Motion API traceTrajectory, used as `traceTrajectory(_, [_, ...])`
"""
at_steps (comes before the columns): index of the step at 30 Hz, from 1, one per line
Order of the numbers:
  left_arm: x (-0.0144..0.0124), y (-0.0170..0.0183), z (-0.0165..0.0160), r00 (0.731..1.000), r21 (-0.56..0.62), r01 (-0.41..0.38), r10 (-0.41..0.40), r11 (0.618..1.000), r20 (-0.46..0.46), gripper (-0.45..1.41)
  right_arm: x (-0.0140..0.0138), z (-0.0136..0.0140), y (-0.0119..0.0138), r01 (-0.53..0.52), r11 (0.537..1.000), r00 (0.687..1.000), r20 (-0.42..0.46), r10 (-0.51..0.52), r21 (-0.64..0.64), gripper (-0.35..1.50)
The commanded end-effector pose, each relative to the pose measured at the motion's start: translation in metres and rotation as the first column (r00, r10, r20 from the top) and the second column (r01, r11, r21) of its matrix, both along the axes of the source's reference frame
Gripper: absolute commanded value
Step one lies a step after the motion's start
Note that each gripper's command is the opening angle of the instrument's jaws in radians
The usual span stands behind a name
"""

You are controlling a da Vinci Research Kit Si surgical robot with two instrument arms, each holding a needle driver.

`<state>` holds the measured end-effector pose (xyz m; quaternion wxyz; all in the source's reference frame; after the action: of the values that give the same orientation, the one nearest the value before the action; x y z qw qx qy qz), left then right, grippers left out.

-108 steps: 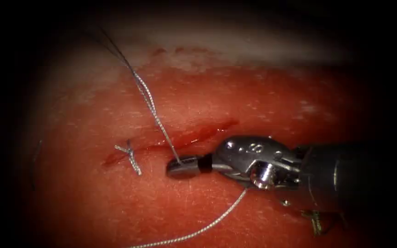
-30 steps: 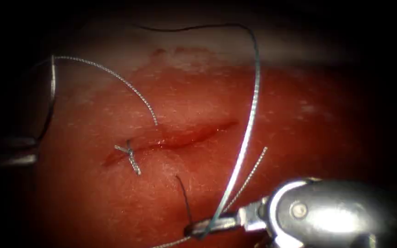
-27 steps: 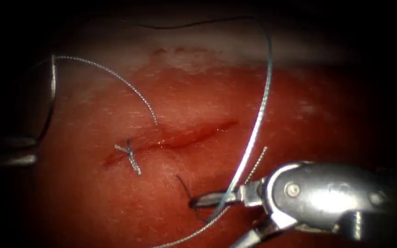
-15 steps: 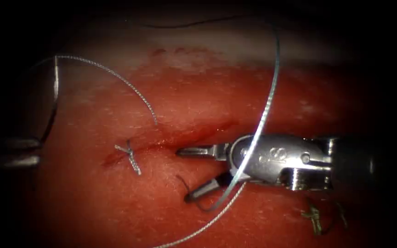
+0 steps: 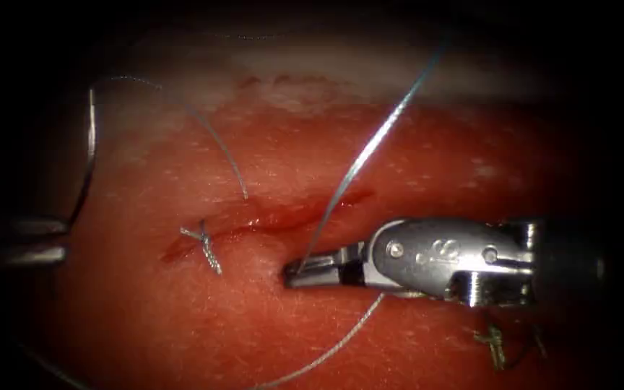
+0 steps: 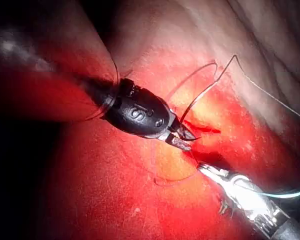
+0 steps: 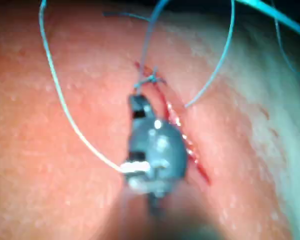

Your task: Wound Closure

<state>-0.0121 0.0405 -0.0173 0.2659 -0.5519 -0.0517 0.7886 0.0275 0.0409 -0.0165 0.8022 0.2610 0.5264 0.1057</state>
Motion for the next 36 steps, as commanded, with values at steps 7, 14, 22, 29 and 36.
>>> traceTrajectory(7, [-0.0005, -0.0007, 0.0008, 1.000, 0.002, 0.000, 0.000, 1.000, 0.001, -0.35, -0.0002, -0.0077, -0.0022, 0.106, 0.992, 0.990, -0.099, -0.099, 0.064, -0.35])
traceTrajectory(14, [-0.0005, -0.0007, 0.0008, 1.000, 0.002, 0.000, 0.000, 1.000, 0.001, -0.35, -0.0004, -0.0123, -0.0038, 0.209, 0.976, 0.954, -0.233, -0.190, 0.060, -0.35])
traceTrajectory(22, [-0.0006, -0.0008, 0.0009, 1.000, 0.001, -0.003, 0.003, 1.000, 0.003, -0.35, -0.0009, -0.0053, -0.0007, -0.015, 0.997, 0.993, -0.121, 0.006, -0.076, 1.19])
traceTrajectory(29, [-0.0007, -0.0008, 0.0010, 1.000, 0.000, -0.003, 0.003, 1.000, 0.003, -0.35, 0.0015, 0.0048, -0.0003, -0.112, 0.981, 0.994, -0.021, 0.110, -0.159, 1.19])
traceTrajectory(36, [-0.0007, -0.0009, 0.0010, 1.000, 0.000, -0.003, 0.003, 1.000, 0.003, -0.35, 0.0036, 0.0082, -0.0010, -0.144, 0.977, 0.989, 0.007, 0.147, -0.155, 1.16])
